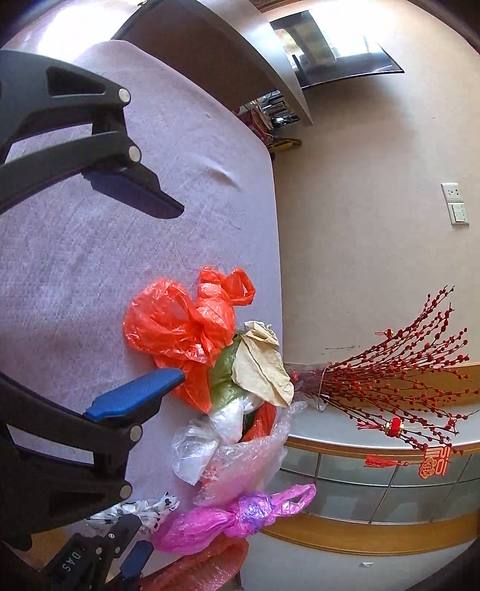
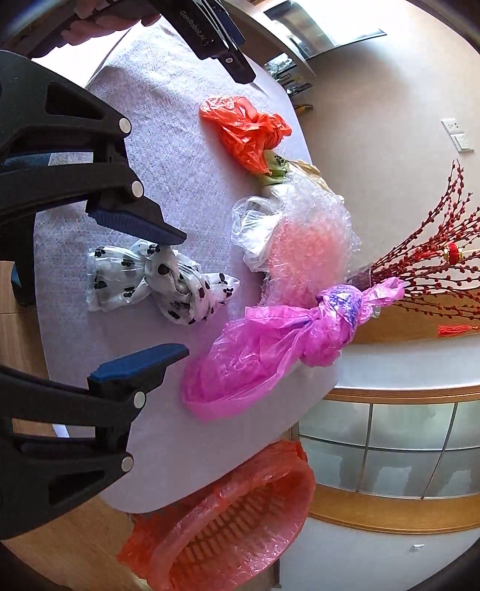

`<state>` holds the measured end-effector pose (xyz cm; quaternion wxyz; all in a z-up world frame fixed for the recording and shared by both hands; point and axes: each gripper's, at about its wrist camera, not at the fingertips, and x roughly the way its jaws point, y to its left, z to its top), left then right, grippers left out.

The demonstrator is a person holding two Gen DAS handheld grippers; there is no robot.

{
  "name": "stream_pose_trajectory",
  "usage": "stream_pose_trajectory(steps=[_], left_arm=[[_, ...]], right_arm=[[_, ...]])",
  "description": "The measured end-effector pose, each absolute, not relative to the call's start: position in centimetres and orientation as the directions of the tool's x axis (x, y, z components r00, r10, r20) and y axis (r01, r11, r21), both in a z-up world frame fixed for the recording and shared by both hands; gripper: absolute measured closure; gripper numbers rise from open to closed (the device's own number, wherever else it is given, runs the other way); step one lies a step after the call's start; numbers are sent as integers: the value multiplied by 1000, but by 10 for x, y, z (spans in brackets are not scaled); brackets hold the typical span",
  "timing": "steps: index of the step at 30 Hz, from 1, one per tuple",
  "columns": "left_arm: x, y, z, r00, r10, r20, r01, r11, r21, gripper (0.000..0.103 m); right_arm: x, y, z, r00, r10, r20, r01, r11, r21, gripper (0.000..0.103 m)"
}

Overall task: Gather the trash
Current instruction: 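Grasp the white-and-black patterned bag with the right tool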

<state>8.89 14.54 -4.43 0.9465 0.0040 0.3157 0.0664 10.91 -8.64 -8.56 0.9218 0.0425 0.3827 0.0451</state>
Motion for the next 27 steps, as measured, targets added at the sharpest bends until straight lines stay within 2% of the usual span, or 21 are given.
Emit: stream_pose_trajectory(steps=[6,10,11,14,22,24,27], left_arm=[[101,139,-52,781,91,-618,-99,995,21,22],[114,136,-58,766,79,-638,-93,996,12,22],[117,135,-59,761,76,-644,-92,996,9,22],[127,135,-63,747,72,-661,-96,995,1,22],[150,138,-75,677,58,-734,-122,992,-34,22],[151,138,-72,674,36,-738,-117,991,-58,22],[155,133,-67,678,66,-732,-124,992,-25,22]], right_arm=[[115,-76,-93,689,124,-714,-77,992,97,52],[119,-69,-96,684,117,-720,-87,993,79,67],[119,-67,-96,687,112,-718,-90,994,68,73],[118,-66,-96,689,116,-715,-103,993,61,80],[116,-71,-97,692,127,-710,-111,991,70,81],[115,-71,-97,692,129,-710,-113,991,70,81],[116,-71,-97,692,132,-710,-114,991,73,81]])
